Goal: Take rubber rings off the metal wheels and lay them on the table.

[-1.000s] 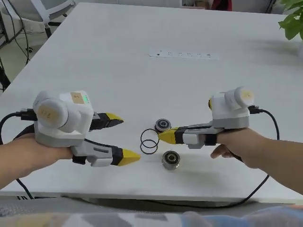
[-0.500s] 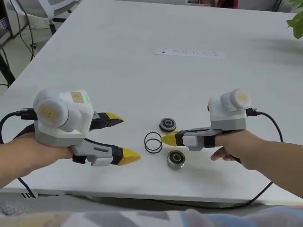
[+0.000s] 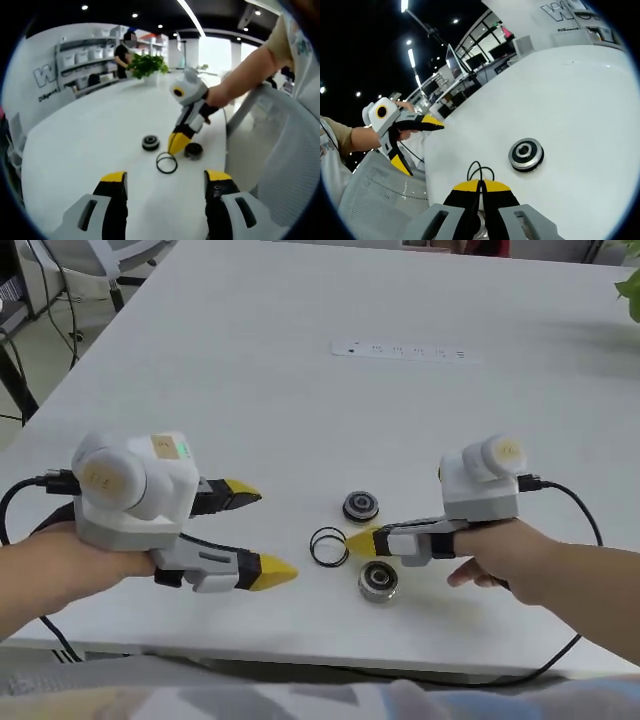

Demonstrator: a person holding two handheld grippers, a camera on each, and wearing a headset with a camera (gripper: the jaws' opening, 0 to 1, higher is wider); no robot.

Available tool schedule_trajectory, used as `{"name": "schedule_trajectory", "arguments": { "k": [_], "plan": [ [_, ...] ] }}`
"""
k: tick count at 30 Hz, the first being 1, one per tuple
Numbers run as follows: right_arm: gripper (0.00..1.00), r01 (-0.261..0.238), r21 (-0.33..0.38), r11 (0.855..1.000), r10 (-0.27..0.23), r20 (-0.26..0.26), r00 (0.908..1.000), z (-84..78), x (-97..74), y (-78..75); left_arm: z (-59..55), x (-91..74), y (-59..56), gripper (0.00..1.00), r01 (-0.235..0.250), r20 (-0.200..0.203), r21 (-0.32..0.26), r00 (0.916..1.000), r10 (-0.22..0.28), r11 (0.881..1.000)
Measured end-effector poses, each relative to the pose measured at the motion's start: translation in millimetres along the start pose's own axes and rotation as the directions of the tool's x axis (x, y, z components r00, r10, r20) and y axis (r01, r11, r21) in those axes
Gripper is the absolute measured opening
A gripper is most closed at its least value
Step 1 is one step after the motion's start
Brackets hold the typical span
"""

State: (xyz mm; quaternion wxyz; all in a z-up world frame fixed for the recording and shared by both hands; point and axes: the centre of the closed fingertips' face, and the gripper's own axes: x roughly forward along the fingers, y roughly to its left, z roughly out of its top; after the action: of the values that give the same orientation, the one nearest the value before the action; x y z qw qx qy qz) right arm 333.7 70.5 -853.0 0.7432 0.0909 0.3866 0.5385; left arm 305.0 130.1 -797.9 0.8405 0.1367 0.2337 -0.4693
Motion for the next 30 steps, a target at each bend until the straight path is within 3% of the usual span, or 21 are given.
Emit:
{"name": "schedule_trajectory", "arguments": {
  "k": [16, 30],
  "plan": [
    [0.01, 0.02, -0.032, 0.999, -0.021, -0.035, 0.9992, -6.1, 1.3, -6.0, -3.5, 2.6, -2.6, 0.62, 0.007, -0.01, -0.003, 0.9999, -0.007, 1.0],
    [0.07, 0.034, -0.089, 0.995, -0.04, -0.057, 0.9976, -7.6, 0.4, -3.4, -4.5, 0.2, -2.8, 0.62, 0.0, -0.015, -0.003, 0.9999, 0.0, 1.0]
  ]
}}
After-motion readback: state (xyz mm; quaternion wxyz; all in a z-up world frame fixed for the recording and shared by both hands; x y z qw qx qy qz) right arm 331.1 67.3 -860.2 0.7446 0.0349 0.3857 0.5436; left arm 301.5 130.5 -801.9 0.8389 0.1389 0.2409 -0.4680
